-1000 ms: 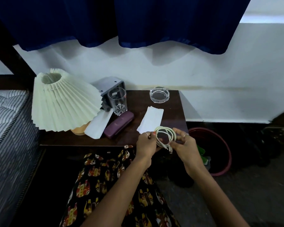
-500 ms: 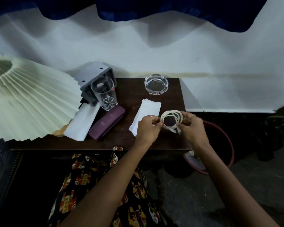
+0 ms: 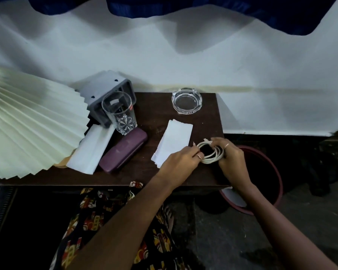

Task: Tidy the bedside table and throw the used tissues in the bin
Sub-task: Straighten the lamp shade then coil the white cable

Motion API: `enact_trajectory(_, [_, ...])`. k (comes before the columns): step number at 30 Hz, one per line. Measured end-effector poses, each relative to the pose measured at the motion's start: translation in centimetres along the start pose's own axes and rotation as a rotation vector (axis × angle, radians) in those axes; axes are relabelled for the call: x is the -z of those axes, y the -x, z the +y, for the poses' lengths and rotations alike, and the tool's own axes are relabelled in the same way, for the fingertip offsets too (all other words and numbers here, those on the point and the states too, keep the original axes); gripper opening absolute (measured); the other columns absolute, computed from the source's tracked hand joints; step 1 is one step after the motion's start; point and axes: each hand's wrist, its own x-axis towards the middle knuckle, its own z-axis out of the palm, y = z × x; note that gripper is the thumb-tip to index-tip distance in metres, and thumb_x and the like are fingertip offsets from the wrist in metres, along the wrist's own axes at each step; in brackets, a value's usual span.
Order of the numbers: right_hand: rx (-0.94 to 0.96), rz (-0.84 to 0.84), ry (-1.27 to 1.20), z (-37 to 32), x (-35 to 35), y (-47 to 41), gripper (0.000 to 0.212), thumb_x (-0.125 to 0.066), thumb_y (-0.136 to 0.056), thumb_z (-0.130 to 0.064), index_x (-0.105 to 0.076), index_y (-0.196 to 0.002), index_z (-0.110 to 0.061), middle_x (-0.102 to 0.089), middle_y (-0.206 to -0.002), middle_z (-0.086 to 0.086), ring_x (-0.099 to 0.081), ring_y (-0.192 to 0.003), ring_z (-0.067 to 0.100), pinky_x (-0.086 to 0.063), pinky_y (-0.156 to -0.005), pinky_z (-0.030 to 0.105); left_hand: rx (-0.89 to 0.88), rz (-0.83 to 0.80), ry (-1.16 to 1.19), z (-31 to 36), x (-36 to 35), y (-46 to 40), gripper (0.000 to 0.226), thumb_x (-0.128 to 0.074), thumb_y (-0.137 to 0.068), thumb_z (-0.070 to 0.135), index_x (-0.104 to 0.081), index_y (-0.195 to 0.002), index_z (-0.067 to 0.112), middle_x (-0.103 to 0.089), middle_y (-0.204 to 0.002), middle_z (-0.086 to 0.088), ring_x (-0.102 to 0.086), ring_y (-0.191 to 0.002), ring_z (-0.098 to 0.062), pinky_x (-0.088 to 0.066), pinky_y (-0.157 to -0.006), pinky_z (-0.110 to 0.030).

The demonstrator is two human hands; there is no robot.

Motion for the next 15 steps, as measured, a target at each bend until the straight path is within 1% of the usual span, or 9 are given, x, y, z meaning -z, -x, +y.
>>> enact_trajectory(1, [0.011,-0.033,0.036,0.4,0.0,0.5,0.040,-0.056,-0.067,0.022,-0.065,-0.097,-0.004,-0.065,-0.116,0.008,-0.062,-0.107,0.017,-0.044,-0.095,0.017,-0.031,-0.010,-0.058,0.3,0.2,0.2,0.032,-0.081,-0.059,0.005,-0.066,-0.086,0.013,-0.061,-0.083,-0.003,-0.061,-0.068,-0.019,-0.045,-0.038,-0.026])
enact_trajectory(3, [0.008,-0.097,0.103,1.0,0.3,1.1,0.047,-0.051,-0.070,0.023,-0.064,-0.106,-0.004,-0.061,-0.127,0.009,-0.059,-0.115,0.020,-0.041,-0.099,0.020,-0.056,-0.009,-0.094,0.8,0.7,0.2,0.036,-0.082,-0.053,0.003,-0.066,-0.084,0.012,-0.061,-0.082,-0.004,-0.061,-0.068,-0.019,-0.042,-0.037,-0.025])
enact_trajectory(7, [0.035,-0.235,0.178,1.4,1.4,1.7,0.060,-0.042,-0.073,0.023,-0.057,-0.124,-0.006,-0.048,-0.143,0.007,-0.049,-0.128,0.021,-0.032,-0.106,0.017,-0.002,-0.053,-0.100,1.4,0.8,0.2,0.044,-0.087,-0.046,0.003,-0.069,-0.086,0.009,-0.065,-0.091,-0.005,-0.064,-0.072,-0.018,-0.044,-0.039,-0.023])
enact_trajectory(10, [0.003,-0.317,0.175,1.3,2.2,2.4,0.074,-0.041,-0.071,0.025,-0.049,-0.134,-0.013,-0.037,-0.151,0.001,-0.041,-0.135,0.017,-0.028,-0.108,0.019,0.051,-0.069,-0.058,1.9,0.9,0.7,0.052,-0.087,-0.040,-0.002,-0.071,-0.089,0.006,-0.068,-0.098,-0.007,-0.068,-0.076,-0.019,-0.050,-0.045,-0.023])
enact_trajectory(12, [-0.023,-0.321,0.160,1.0,2.4,2.5,0.080,-0.039,-0.072,0.025,-0.045,-0.138,-0.018,-0.034,-0.152,-0.001,-0.038,-0.136,0.015,-0.026,-0.107,0.014,0.112,-0.054,0.001,2.3,1.0,0.9,0.052,-0.085,-0.042,-0.005,-0.071,-0.092,0.006,-0.069,-0.100,-0.008,-0.069,-0.079,-0.021,-0.052,-0.047,-0.024])
enact_trajectory(14, [-0.032,-0.311,0.148,0.3,2.6,2.3,0.080,-0.038,-0.073,0.024,-0.043,-0.140,-0.020,-0.033,-0.152,0.001,-0.036,-0.137,0.015,-0.023,-0.107,0.011,0.163,-0.031,0.053,2.6,1.0,0.9,0.051,-0.080,-0.053,-0.007,-0.070,-0.101,0.005,-0.067,-0.108,-0.009,-0.068,-0.086,-0.024,-0.055,-0.055,-0.027])
enact_trajectory(15, [-0.033,-0.306,0.141,-0.1,2.7,2.1,0.078,-0.038,-0.074,0.024,-0.042,-0.140,-0.019,-0.033,-0.153,0.003,-0.036,-0.137,0.016,-0.022,-0.107,0.012,0.180,-0.026,0.080,2.7,1.0,1.0,0.050,-0.075,-0.059,-0.008,-0.068,-0.107,0.005,-0.065,-0.115,-0.010,-0.067,-0.091,-0.026,-0.056,-0.060,-0.030])
